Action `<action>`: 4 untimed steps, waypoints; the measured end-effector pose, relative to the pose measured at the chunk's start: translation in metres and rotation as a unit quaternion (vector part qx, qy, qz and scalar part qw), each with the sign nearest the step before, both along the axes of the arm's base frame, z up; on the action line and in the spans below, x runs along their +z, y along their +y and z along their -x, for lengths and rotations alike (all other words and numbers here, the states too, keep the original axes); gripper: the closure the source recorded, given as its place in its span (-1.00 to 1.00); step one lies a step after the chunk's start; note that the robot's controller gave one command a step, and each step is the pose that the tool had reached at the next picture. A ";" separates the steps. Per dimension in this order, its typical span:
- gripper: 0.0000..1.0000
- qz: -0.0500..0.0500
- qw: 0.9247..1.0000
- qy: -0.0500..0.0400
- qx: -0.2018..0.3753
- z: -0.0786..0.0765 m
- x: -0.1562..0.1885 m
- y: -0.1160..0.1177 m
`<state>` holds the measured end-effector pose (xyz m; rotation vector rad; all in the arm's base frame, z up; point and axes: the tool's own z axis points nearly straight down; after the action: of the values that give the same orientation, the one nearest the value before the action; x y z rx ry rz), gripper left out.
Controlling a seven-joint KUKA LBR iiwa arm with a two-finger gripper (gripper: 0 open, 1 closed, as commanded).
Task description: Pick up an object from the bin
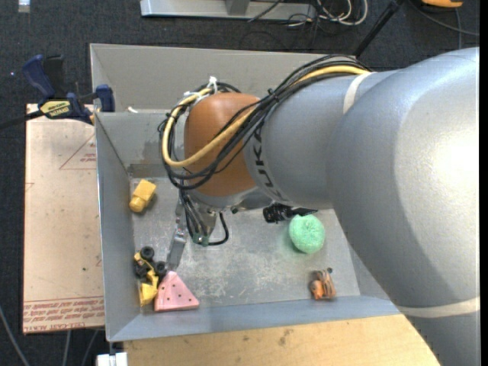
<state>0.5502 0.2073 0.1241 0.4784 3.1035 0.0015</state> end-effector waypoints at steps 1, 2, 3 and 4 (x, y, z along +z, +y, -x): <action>-1.00 0.000 0.988 0.001 0.153 0.013 -0.013 0.009; -1.00 0.000 0.996 0.000 0.093 0.026 -0.037 0.005; -1.00 0.000 0.997 0.001 0.079 0.040 -0.045 0.009; -1.00 0.001 0.994 0.002 0.113 0.041 -0.046 0.010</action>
Offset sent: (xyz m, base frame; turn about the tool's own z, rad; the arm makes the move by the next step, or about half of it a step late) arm -0.0367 0.0025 -0.0541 -0.0915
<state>0.5089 0.2172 0.0779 0.1232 3.1414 -0.0017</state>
